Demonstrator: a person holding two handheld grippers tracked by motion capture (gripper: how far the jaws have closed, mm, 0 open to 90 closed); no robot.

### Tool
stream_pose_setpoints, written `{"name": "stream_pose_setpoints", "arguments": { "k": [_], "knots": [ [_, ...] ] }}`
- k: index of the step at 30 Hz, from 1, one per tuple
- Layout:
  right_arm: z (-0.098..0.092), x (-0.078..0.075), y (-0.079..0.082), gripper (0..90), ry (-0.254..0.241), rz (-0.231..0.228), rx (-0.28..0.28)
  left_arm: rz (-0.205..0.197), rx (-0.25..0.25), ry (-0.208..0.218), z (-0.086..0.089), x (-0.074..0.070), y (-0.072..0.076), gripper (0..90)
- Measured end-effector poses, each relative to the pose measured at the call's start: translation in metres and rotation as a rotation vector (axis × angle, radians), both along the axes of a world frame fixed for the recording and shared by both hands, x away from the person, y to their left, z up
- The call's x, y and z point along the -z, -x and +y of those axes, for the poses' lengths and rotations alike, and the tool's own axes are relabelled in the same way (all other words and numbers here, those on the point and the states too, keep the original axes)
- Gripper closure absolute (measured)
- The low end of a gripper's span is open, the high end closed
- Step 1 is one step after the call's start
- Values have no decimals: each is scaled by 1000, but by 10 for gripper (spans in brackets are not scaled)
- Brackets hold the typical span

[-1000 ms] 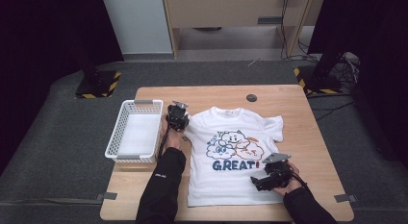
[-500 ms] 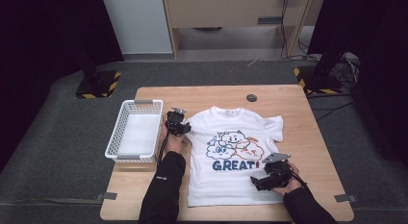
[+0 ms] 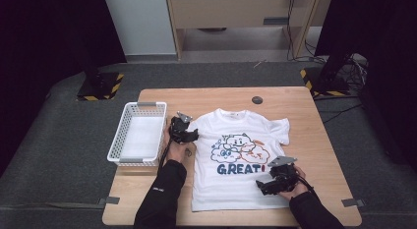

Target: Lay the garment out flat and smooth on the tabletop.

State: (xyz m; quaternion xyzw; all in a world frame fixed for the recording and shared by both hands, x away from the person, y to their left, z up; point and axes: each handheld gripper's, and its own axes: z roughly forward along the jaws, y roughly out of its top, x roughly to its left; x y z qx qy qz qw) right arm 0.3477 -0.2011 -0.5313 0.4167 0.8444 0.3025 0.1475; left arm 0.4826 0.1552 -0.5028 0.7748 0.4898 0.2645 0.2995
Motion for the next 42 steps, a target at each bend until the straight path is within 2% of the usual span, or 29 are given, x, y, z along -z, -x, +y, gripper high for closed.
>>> {"name": "stream_pose_setpoints", "arguments": {
  "k": [4, 11, 13, 17, 20, 21, 26, 27, 31, 34, 35, 42],
  "knots": [
    [0, 0, 0, 6, 1, 0, 0, 11, 1, -9, 1, 8, 4, 308],
    [1, 0, 0, 6, 1, 1, 2, 37, -5, -55, -6, 21, 2, 286],
    [1, 0, 0, 6, 1, 1, 1, 31, -7, -50, -5, 22, 3, 283],
    [1, 0, 0, 8, 2, 1, 1, 21, -2, -93, -6, 20, 7, 280],
    [1, 0, 0, 8, 4, 0, 0, 7, -7, -91, -4, 22, 12, 278],
    [1, 0, 0, 8, 4, 1, 0, -7, -6, -99, -4, 23, 16, 277],
    [2, 0, 0, 8, 3, 1, -5, -11, -11, -157, -3, 21, 21, 251],
    [2, 0, 0, 8, 2, 1, -5, -12, -12, -164, -2, 20, 21, 243],
    [3, 0, 0, 5, 3, 1, -6, -25, -27, -148, 1, 22, 20, 221],
    [3, 0, 0, 5, 3, 1, -6, -39, -26, -159, 2, 23, 20, 220],
    [3, 0, 0, 4, 3, 1, -6, -54, -27, -178, 2, 24, 18, 220],
    [4, 0, 0, 6, 2, 0, -10, -64, -28, -232, -1, 23, 17, 220]
  ]
}}
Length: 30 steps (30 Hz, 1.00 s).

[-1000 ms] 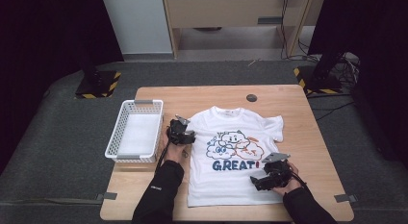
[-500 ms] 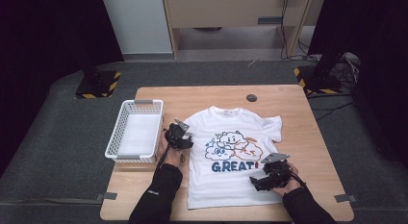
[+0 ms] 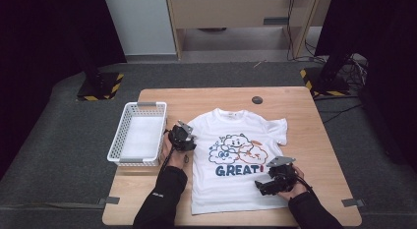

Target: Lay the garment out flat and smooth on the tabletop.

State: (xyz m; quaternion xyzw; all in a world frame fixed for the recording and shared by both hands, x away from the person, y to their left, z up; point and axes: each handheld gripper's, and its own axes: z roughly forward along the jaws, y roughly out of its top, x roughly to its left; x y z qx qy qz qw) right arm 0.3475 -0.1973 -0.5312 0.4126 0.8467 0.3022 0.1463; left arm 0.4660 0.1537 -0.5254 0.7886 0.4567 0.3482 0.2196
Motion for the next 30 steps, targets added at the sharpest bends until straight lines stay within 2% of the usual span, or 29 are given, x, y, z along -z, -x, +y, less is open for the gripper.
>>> {"name": "stream_pose_setpoints", "arguments": {
  "k": [2, 3, 4, 5, 7, 8, 9, 12, 14, 16, 18, 19, 23, 24, 27, 30],
  "knots": [
    [0, 0, 0, 10, -1, 2, -1, 6, -12, -2, -2, -1, 0, 207],
    [0, -1, 0, 20, 2, 5, -1, 27, -12, 22, -3, -3, 1, 208],
    [0, -1, -1, 25, 4, 3, -1, 27, -12, 22, -3, -3, 1, 208],
    [1, -2, -1, 26, 5, -1, 1, 39, -3, 62, -4, -6, 3, 209],
    [1, -4, -1, 27, 0, -9, -2, 46, 13, 112, -4, -10, 6, 208],
    [1, -5, -1, 27, -4, -14, -2, 46, 13, 112, -4, -10, 6, 207],
    [1, -6, -1, 27, -8, -20, 0, 52, 33, 157, -4, -15, 9, 203],
    [-1, -10, -1, 25, -23, -37, 7, 75, 66, 204, -5, -23, 16, 182],
    [-3, -13, -2, 25, -32, -42, 18, 89, 76, 217, -6, -26, 19, 163],
    [-6, -14, -2, 25, -41, -45, 31, 98, 113, 257, -8, -33, 29, 152],
    [-10, -16, -3, 24, -48, -48, 41, 99, 124, 266, -9, -34, 33, 147],
    [-12, -17, -3, 25, -52, -51, 48, 108, 150, 282, -10, -37, 40, 140],
    [-21, -19, -5, 24, -67, -57, 78, 128, 187, 330, -11, -40, 55, 127],
    [-23, -20, -6, 24, -69, -58, 84, 128, 187, 330, -11, -40, 55, 123],
    [-29, -21, -6, 23, -78, -60, 104, 141, 218, 351, -12, -40, 69, 112],
    [-33, -22, -6, 22, -87, -57, 116, 147, 232, 350, -12, -40, 75, 101]
  ]
}}
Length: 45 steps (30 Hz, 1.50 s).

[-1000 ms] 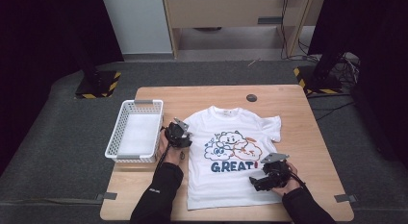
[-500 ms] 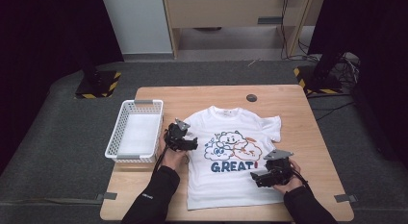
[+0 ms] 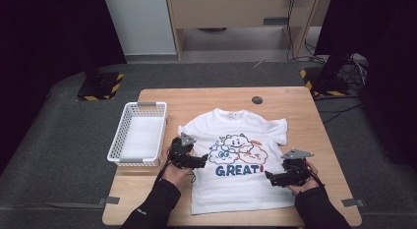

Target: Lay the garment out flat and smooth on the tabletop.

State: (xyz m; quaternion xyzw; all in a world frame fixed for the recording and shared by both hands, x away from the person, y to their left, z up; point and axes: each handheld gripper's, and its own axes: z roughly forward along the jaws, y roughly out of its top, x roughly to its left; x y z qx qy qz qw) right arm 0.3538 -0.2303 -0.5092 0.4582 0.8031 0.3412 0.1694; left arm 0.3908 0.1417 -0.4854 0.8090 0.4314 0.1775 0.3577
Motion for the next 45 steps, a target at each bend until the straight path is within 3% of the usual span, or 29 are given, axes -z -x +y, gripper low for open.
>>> {"name": "stream_pose_setpoints", "arguments": {
  "k": [7, 13, 20, 23, 25, 28, 33, 40, 45],
  "knots": [
    [-9, 1, 1, 22, -9, 24, 17, 28, 42, 10, 7, 2, 22, 73],
    [-19, 2, 2, 22, -24, 45, 34, 49, 70, -34, 15, 11, 40, 66],
    [-29, 4, 3, 15, -42, 38, 58, 61, 85, -75, 24, 16, 52, 66],
    [-32, 5, 3, 15, -46, 37, 62, 52, 83, -107, 29, 19, 58, 57],
    [-35, 6, 4, 16, -44, 36, 66, 58, 82, -150, 35, 23, 63, 56],
    [-37, 6, 5, 12, -38, 44, 71, 72, 85, -158, 40, 25, 65, 55],
    [-47, 9, 7, 11, -39, 63, 92, 93, 60, -167, 56, 27, 75, 49],
    [-56, 12, 9, 9, -45, 49, 102, 116, 27, -186, 73, 30, 83, 47],
    [-62, 14, 9, 10, -11, 39, 95, 136, -1, -173, 86, 32, 86, 44]
  ]
}}
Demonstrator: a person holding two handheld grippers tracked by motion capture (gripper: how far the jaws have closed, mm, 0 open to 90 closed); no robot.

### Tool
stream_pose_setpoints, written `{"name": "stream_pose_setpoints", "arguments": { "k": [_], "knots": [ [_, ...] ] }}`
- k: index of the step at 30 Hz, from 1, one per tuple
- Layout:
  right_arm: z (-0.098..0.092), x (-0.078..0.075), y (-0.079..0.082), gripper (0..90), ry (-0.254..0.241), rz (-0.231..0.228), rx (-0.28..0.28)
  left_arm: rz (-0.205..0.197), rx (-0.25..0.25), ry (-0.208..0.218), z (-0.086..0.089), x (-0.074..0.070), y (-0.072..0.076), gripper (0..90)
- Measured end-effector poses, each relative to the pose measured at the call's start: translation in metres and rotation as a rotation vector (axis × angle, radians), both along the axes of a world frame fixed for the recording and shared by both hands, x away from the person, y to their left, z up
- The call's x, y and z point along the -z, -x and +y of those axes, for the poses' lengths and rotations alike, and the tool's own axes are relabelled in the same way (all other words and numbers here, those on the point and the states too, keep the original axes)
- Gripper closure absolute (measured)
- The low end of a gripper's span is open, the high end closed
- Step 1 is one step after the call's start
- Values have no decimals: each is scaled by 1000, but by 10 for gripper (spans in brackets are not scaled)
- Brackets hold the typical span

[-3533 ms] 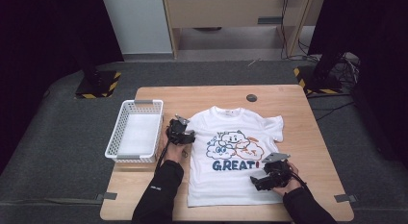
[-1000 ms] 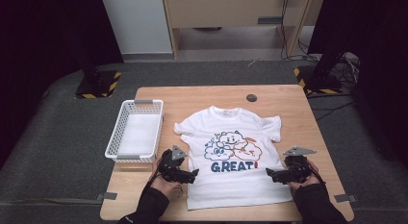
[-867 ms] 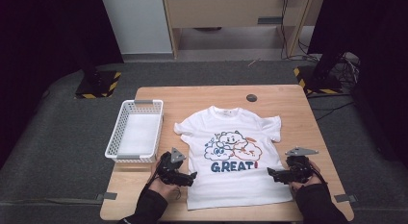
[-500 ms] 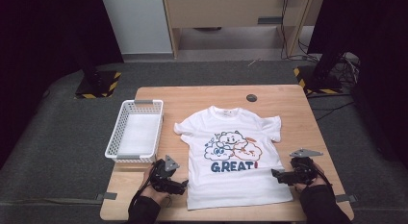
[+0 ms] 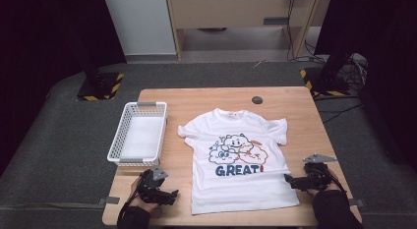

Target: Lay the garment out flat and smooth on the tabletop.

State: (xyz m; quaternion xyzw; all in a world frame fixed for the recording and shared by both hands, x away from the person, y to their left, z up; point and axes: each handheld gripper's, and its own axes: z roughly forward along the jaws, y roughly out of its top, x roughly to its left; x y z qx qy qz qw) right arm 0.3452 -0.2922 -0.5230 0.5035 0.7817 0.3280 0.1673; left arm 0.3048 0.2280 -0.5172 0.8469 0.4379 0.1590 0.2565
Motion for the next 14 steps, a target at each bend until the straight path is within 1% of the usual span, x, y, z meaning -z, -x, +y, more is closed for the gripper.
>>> {"name": "stream_pose_setpoints", "arguments": {
  "k": [3, 4, 5, 6, 9, 14],
  "knots": [
    [-3, 2, -1, 10, 21, 0, 2, 8, -20, 4, 10, 2, 1, 42],
    [-3, 2, -1, 10, 21, 0, 2, 8, -20, 4, 10, 2, 1, 42],
    [-6, 3, -2, 10, 34, 3, 7, 6, -40, 12, 16, 2, 1, 42],
    [-7, 4, -3, 11, 37, 4, 11, 5, -51, 16, 19, 2, 1, 42],
    [-12, 6, -4, 12, 31, 3, 36, 4, -74, 22, 27, 3, 1, 40],
    [-19, 9, -6, 15, 35, 4, 50, 2, -90, 14, 34, 5, 1, 35]
  ]
}}
